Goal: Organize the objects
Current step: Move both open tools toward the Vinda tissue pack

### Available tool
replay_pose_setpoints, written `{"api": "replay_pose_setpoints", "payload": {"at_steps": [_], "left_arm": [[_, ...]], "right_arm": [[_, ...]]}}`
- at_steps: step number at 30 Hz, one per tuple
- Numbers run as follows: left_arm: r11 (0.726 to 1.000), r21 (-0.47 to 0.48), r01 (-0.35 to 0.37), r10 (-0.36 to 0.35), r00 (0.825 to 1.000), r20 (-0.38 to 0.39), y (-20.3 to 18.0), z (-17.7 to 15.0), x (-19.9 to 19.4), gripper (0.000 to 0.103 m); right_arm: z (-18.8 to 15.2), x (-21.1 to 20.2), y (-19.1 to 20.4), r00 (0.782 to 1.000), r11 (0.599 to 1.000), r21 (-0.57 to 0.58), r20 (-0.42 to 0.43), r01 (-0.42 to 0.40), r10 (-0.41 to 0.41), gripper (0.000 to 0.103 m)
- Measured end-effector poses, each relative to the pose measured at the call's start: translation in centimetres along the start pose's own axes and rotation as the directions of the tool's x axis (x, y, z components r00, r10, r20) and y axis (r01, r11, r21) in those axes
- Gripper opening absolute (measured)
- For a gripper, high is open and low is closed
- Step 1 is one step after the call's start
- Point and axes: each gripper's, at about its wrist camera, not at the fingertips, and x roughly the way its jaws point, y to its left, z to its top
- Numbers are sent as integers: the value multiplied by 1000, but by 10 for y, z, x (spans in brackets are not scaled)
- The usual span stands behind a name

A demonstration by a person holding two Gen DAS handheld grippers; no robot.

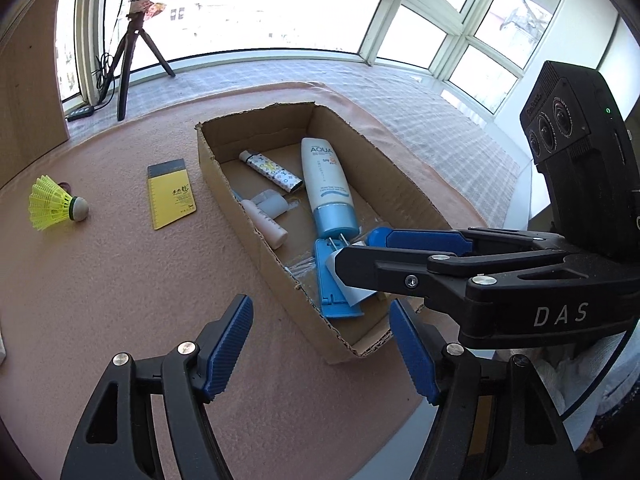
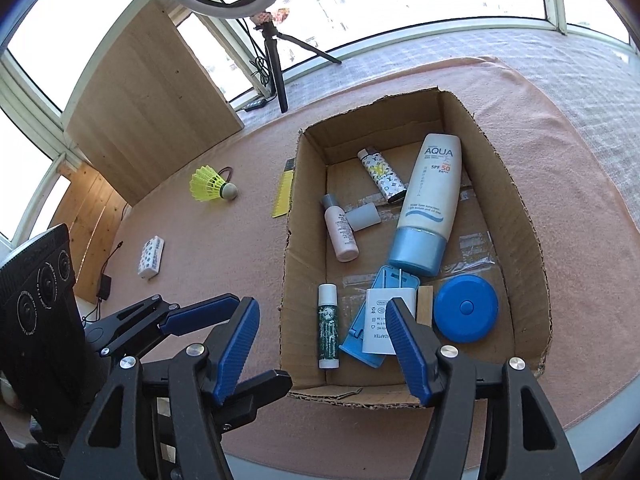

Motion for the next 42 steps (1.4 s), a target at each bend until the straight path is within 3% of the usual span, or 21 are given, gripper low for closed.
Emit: {"api": "replay_pose_setpoints", "payload": {"at_steps": [11, 23, 30, 38, 42], "left_arm": [[983, -158, -97, 103, 994, 32, 66, -38, -60, 74], [925, -278, -258, 293, 952, 91, 119, -66, -143, 74], [903, -303, -304, 346, 933, 96, 135, -80, -171, 74], [890, -320, -326, 371, 925, 89, 148, -90, -186, 74], [880, -335, -336, 386, 918, 95, 158, -92, -198, 74]], "right_arm": [[-5, 3, 44, 1000, 996, -91, 22, -12, 14, 62], [-4, 10, 81, 996, 993, -101, 43, -67, 72, 62], [-7, 19, 106, 994, 987, -131, 31, -96, 100, 62], [-10, 26, 124, 990, 980, -143, 3, -139, 141, 62], [-9, 29, 138, 993, 974, -197, -7, -116, 117, 62]]}}
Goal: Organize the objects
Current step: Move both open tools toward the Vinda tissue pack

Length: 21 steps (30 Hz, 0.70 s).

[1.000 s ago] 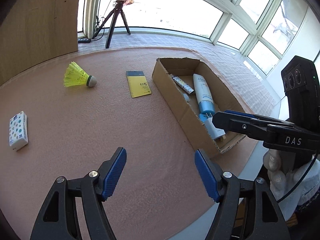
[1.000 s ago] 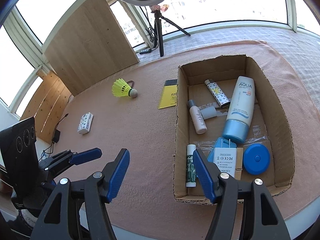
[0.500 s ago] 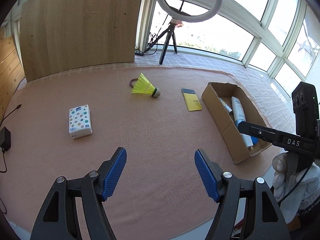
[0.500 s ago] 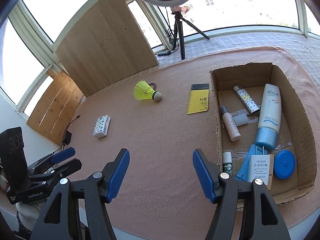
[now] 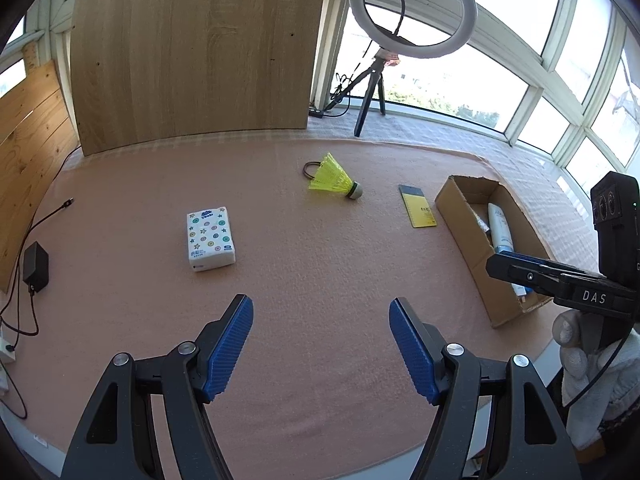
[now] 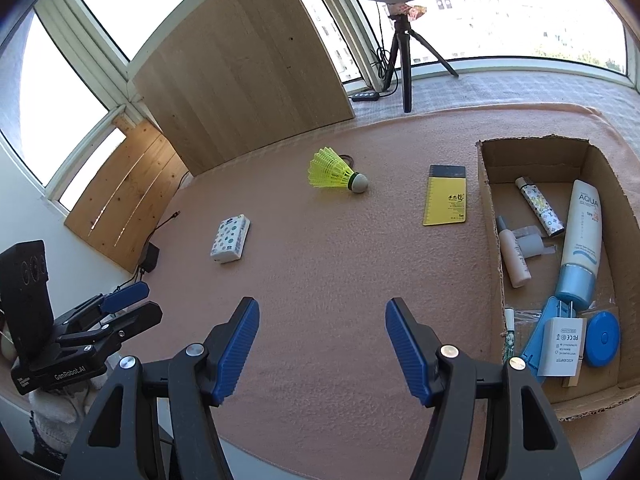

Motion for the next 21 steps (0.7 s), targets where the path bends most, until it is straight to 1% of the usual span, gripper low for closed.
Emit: {"api": "replay_pose_setpoints", "payload": {"at_steps": [3, 7, 12, 15, 18, 20, 21], "left_arm": [[1000, -11, -12, 12, 1000, 13, 12, 6, -6, 74], [999, -4, -37, 37, 999, 32, 29, 18, -19, 74], [998, -25, -52, 54, 993, 102, 53, 47, -49, 74], [998, -31, -53, 57, 989, 140, 65, 67, -61, 77], [998, -51, -48, 55, 988, 146, 78, 78, -54, 78], [995, -87, -51, 61, 991, 119, 91, 78, -35, 78], [993, -111, -37, 49, 994, 102, 96, 75, -24, 78]], "right_arm": [[3, 2, 5, 1000, 1000, -21, -7, 11, -11, 62], [9, 4, 10, 1000, 999, -32, -11, 13, -13, 62], [16, 3, 14, 1000, 1000, -27, -6, 6, -6, 62], [23, 3, 18, 1000, 1000, -26, -6, -3, 3, 62], [30, 4, 23, 1000, 999, -31, -2, -16, 16, 62], [35, 9, 26, 1000, 999, -33, -4, -24, 24, 62], [37, 13, 28, 999, 999, -32, -10, -31, 30, 62]]}}
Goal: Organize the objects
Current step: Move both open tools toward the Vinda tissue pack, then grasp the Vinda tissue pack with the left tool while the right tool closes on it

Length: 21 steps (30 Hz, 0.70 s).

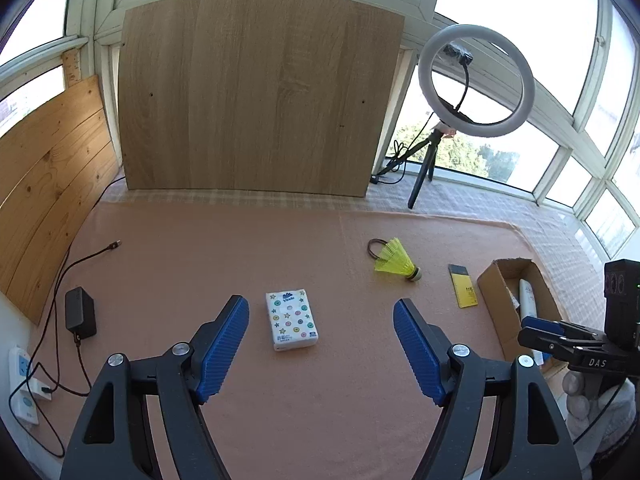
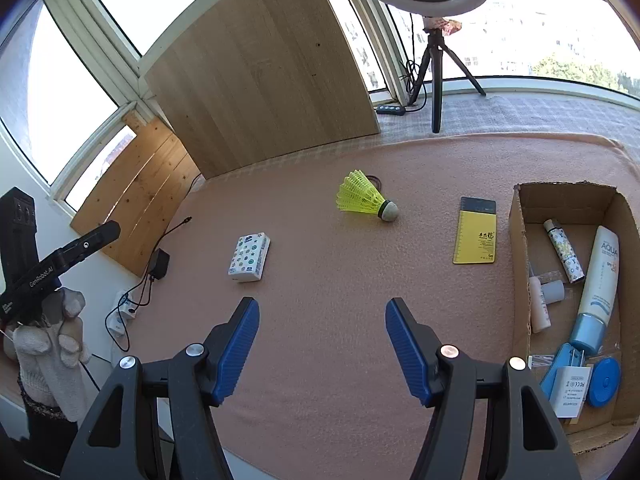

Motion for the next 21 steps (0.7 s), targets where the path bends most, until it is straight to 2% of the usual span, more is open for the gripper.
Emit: {"api": "replay_pose_setpoints", "payload": {"at_steps": [2, 8, 17, 21], "left_arm": [[1000, -24, 12, -13, 999, -40, 6, -11, 24, 78], [1000, 27, 4, -1, 993, -122, 9, -38, 74, 78], [999, 28, 40, -34, 984, -175, 25, -51, 121, 77], [997, 31, 64, -57, 977, -204, 32, -54, 140, 74]], "right_arm": [[4, 9, 3, 1000, 1000, 12, -14, -15, 15, 62], [13, 48, 15, 996, 999, 18, -65, -51, 53, 62], [30, 118, 45, 983, 995, 16, -155, -95, 97, 62], [37, 151, 59, 975, 994, 16, -194, -109, 110, 60]]}}
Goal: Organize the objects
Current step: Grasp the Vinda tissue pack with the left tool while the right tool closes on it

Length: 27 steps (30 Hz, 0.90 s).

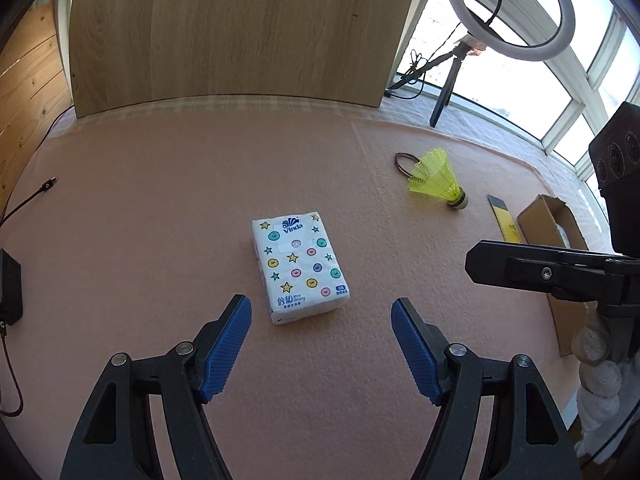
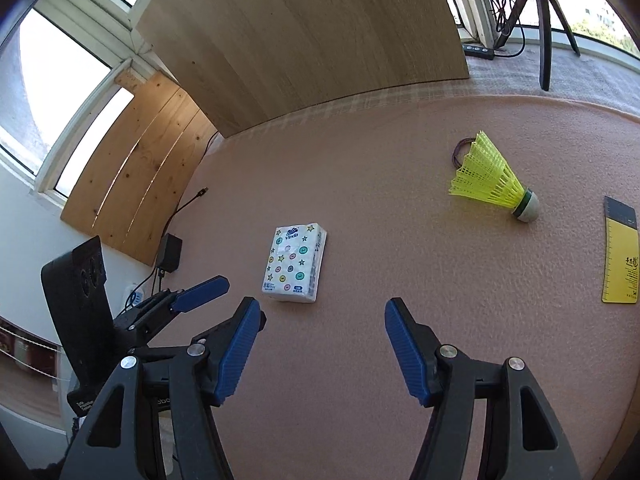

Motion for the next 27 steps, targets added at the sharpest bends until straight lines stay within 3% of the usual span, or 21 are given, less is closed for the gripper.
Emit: {"api": "replay_pose_setpoints", "payload": {"at_steps": [12, 18, 23, 27], "left_arm": [[997, -43, 65, -67, 997, -49, 26, 6, 34, 63], [995, -47, 87, -90, 994, -64, 28, 8, 45, 57], [993, -57, 101, -104, 993, -64, 26, 9, 48, 55], [993, -63, 102, -105, 993, -61, 26, 9, 48, 53]], "right_arm": [[21, 75, 12, 993, 998, 49, -115, -36, 41, 46], [24, 90, 14, 989, 997, 62, -140, -48, 56, 43], [25, 98, 15, 984, 997, 61, -165, -53, 63, 31], [25, 99, 16, 984, 997, 56, -167, -48, 57, 30]]}}
